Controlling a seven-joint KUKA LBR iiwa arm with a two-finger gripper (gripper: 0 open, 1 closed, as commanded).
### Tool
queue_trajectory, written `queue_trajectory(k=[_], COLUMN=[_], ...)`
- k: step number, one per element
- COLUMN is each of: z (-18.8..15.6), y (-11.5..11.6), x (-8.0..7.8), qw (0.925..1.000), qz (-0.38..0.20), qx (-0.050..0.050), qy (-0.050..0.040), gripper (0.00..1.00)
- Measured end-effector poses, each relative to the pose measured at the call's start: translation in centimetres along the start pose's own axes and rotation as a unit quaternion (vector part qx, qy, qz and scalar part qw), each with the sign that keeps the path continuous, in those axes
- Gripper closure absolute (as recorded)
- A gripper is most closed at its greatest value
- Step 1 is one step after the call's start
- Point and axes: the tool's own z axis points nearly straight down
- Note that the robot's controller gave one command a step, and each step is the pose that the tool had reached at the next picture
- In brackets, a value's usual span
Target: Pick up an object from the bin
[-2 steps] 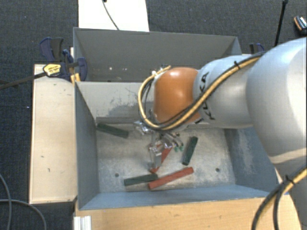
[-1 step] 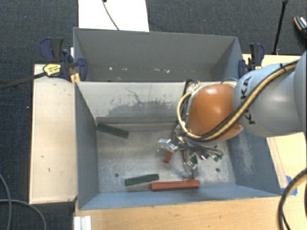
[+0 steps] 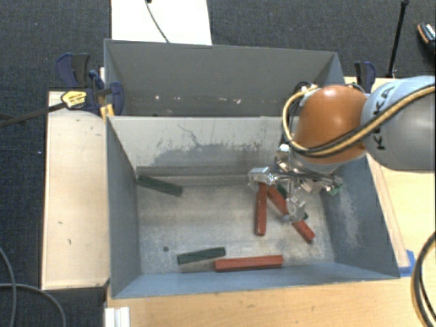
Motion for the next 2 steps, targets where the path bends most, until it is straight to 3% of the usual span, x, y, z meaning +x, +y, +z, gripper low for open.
queue_trajectory(k=[1,2], z=[0.1,-12.5], y=[0.7,-1.4], x=[-0.1,2.1], qw=[1.0000,0.9992], qz=[-0.001,0.040], qx=[-0.004,-0.001], qy=[0.0023,0.0002], gripper=[1.00,1.00])
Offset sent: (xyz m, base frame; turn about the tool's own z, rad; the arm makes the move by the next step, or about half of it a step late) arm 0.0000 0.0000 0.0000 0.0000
